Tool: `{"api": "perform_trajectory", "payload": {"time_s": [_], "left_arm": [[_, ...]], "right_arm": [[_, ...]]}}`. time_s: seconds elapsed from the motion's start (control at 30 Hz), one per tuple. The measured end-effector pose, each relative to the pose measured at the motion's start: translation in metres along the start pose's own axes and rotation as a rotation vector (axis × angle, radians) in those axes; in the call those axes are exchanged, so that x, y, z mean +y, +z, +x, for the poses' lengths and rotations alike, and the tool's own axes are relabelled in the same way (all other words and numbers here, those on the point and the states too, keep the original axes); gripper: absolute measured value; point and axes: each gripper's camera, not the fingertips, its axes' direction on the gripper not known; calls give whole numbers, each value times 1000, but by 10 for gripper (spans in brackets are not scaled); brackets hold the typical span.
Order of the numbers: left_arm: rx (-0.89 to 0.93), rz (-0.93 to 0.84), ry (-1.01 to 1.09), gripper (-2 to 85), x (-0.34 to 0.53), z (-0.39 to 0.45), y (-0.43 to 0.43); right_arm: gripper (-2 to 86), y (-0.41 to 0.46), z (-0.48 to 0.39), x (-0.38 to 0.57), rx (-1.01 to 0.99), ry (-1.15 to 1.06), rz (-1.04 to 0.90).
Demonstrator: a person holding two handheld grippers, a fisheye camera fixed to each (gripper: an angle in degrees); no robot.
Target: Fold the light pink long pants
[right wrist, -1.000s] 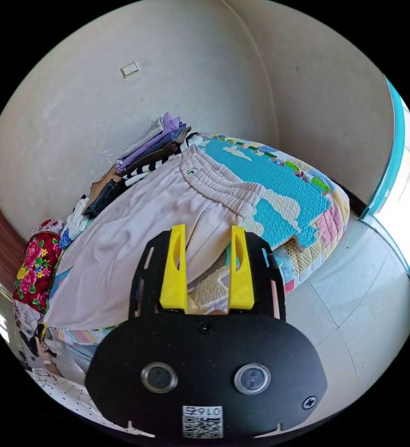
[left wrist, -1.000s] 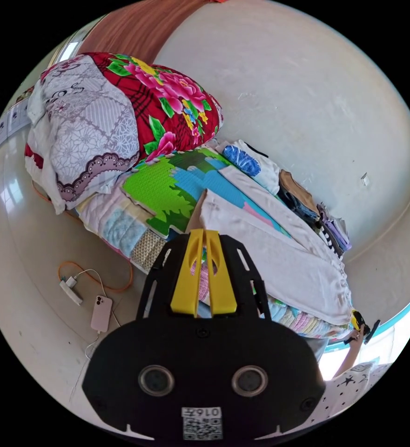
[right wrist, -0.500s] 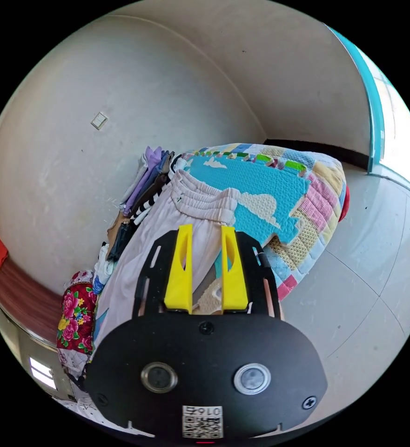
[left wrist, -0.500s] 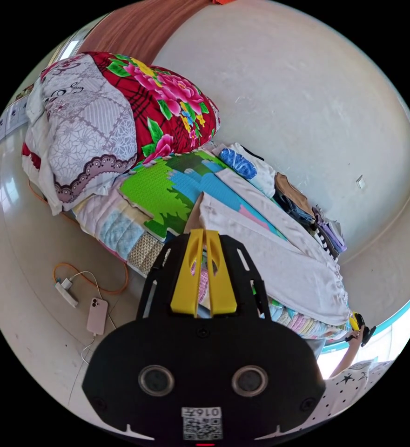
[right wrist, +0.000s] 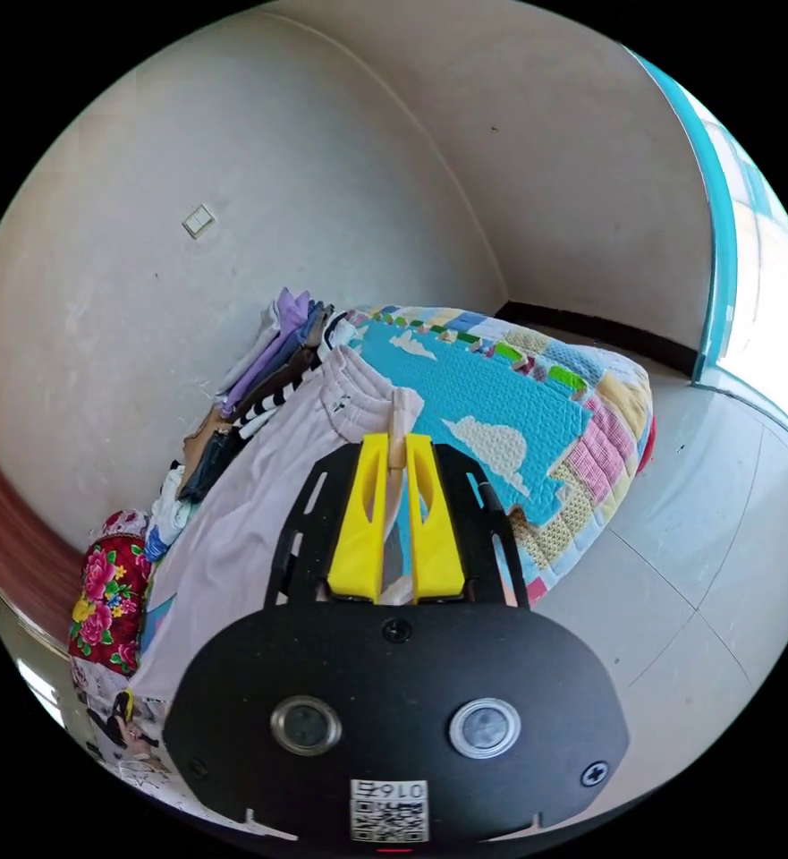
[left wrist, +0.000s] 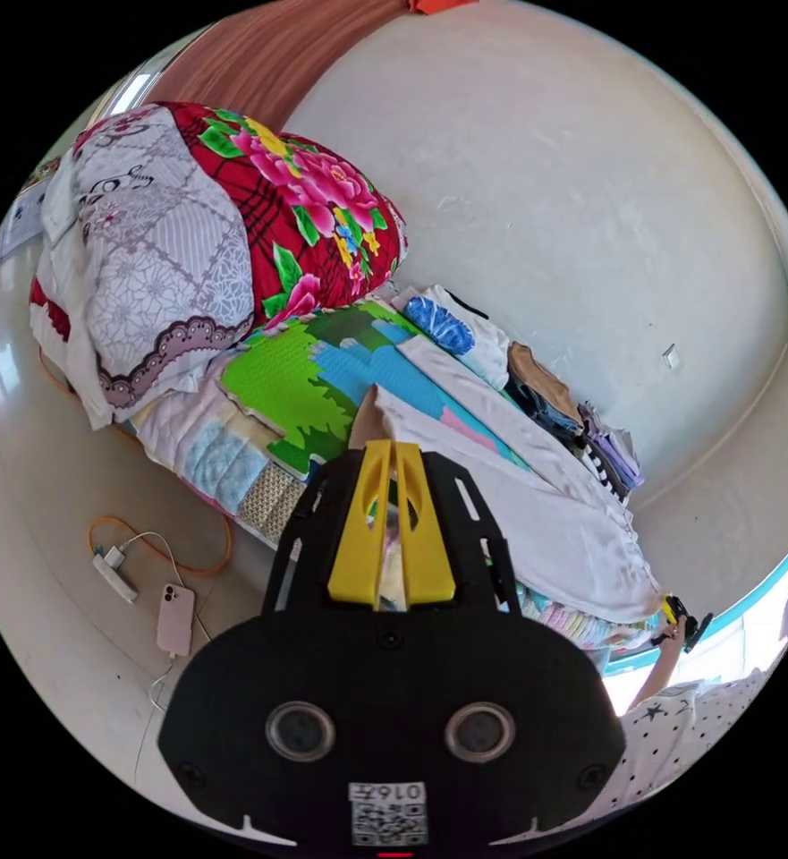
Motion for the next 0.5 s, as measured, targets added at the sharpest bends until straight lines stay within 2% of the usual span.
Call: {"api": "perform_trajectory", "payload": {"time_s": [0.17,0.3,0.5], "left_arm": [[123,25,77,-10,-64,20,-15],[122,-34,147,-10,-138,46,0],[47,-258,208,-10,-279,99,101]], "right_arm": [[21,-33,-34,-38,-66,-107,101],[17,-25,-69,-85,-92,-170,112],[14,57,-147,-184,19,-244,-3]]}}
